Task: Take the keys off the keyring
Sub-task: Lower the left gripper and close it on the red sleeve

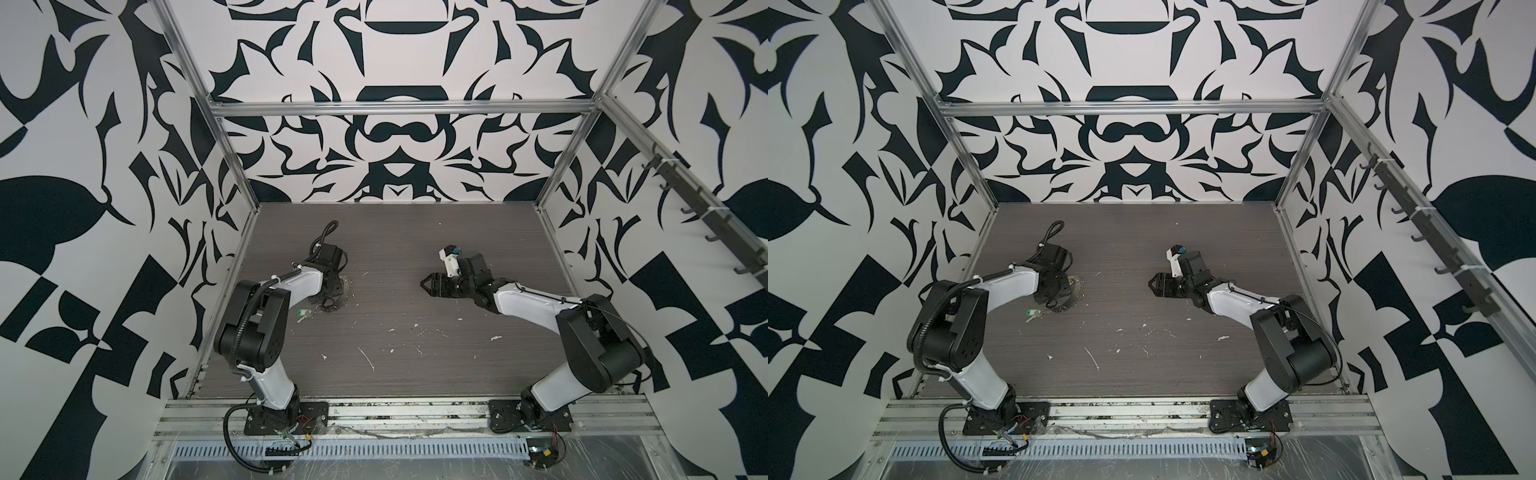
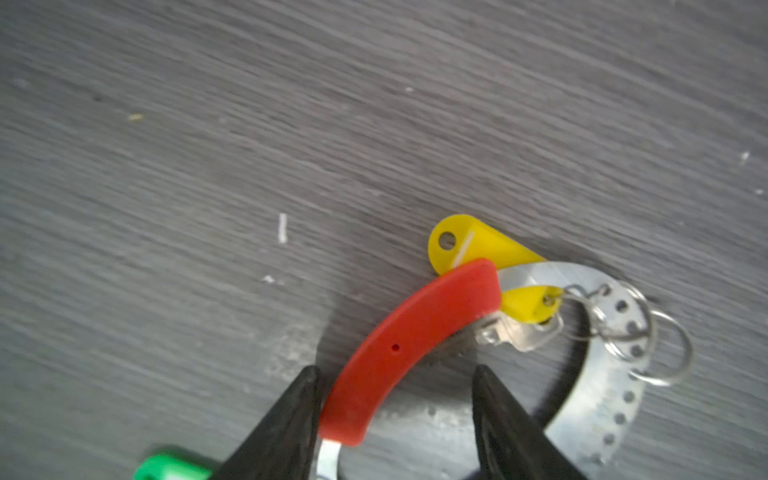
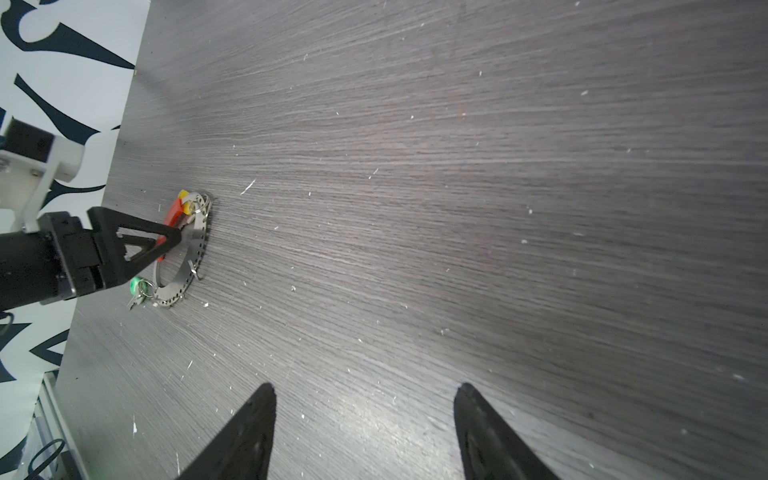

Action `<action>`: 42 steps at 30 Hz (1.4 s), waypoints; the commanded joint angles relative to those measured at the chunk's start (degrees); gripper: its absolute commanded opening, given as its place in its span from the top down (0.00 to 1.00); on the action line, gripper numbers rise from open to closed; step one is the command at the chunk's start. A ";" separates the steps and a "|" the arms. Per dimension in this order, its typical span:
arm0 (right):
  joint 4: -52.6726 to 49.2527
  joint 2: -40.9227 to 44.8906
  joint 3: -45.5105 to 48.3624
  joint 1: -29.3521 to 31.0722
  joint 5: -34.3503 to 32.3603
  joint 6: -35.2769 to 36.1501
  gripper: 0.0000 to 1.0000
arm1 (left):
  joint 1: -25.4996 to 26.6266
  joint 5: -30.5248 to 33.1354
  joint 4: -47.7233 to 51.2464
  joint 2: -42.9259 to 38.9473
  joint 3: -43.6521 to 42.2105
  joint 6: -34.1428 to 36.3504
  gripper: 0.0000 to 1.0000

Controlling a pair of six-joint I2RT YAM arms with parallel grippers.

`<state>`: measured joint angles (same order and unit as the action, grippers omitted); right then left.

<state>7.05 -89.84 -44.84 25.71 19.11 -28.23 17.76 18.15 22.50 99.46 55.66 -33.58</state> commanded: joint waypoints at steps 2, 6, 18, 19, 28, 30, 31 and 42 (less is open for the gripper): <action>0.70 0.63 -0.78 0.21 0.28 1.16 0.29 | 0.28 0.01 4.82 2.21 1.03 -0.81 0.48; 0.71 0.77 -0.69 0.21 0.09 1.25 0.29 | 3.01 -2.12 4.80 1.86 0.50 -1.71 0.53; 1.06 0.28 -0.86 0.22 0.52 0.44 0.30 | 13.58 -7.81 4.39 0.81 1.01 -5.83 0.73; 1.17 0.21 -0.82 0.21 0.66 0.30 0.30 | 14.27 -7.56 4.39 0.61 1.18 -5.88 0.74; 1.28 -0.25 -1.04 0.15 1.36 -0.16 0.30 | 16.41 -1.83 5.60 1.28 1.56 -6.37 0.51; 1.27 -0.29 -1.08 0.26 1.45 -0.24 0.30 | 16.77 -0.09 5.69 1.72 2.25 -5.65 0.50; 1.25 -0.33 -1.12 0.21 1.53 -0.33 0.30 | 17.02 0.96 5.71 2.10 2.77 -5.17 0.52; 0.12 2.08 -1.14 0.21 1.51 -0.03 0.30 | 17.49 2.89 8.88 9.24 6.63 -3.24 0.67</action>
<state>7.01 -90.17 -44.84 25.71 20.36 -28.47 35.07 21.28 26.61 105.84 63.55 -37.04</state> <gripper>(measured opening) 0.699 0.332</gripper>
